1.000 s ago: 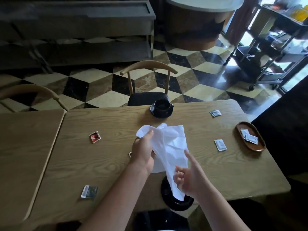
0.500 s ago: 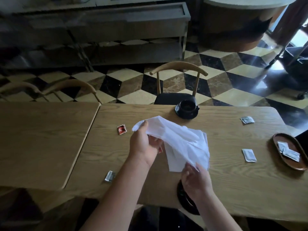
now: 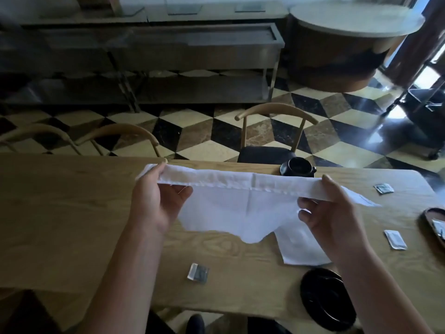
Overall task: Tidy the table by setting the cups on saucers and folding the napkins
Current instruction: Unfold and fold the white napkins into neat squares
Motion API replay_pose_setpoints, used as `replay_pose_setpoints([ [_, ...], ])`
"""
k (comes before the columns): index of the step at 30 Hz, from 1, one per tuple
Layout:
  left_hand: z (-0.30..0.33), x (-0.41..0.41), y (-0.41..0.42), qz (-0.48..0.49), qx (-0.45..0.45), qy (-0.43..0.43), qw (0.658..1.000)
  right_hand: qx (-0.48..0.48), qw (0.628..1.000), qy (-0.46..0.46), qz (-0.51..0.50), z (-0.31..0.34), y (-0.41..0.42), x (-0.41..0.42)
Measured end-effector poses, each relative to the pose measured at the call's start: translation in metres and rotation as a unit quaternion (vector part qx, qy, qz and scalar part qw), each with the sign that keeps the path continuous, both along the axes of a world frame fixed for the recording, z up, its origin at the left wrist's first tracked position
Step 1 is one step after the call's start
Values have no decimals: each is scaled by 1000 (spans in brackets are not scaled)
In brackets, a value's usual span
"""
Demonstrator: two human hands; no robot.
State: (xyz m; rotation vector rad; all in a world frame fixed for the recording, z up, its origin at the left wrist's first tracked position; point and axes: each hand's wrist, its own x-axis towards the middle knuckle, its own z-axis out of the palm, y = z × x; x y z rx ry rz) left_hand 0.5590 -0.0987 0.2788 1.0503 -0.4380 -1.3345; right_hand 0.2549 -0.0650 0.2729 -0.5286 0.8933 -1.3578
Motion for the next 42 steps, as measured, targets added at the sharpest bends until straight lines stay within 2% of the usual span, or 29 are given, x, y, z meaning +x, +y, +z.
replay_pose_setpoints([
  [4,4,52,-39,-28,31,-14,999,43,991,103,-72,-5,-36,44],
  [6,8,63,-68,-48,60,-13,997,51,987,126,-89,-7,-63,56],
  [10,18,80,-123,-121,98,19,988,37,997,44,-58,7,-113,68],
  [13,27,95,-156,-166,73,60,982,14,998,33,-47,32,-135,74],
  [17,45,106,-174,-130,23,73,989,-4,998,44,-44,50,-144,84],
  [21,39,111,-154,-103,-5,31,994,36,998,42,-43,35,-136,94],
  [26,-36,125,-99,-43,113,-58,991,154,988,26,-13,-53,-90,104],
  [31,-141,141,-26,-34,261,-94,960,334,941,57,-20,-150,-12,111],
  [36,-219,149,46,-63,392,-139,907,436,899,37,-20,-209,54,111],
  [42,-265,158,128,-171,517,-143,826,513,851,116,-12,-245,102,102],
])
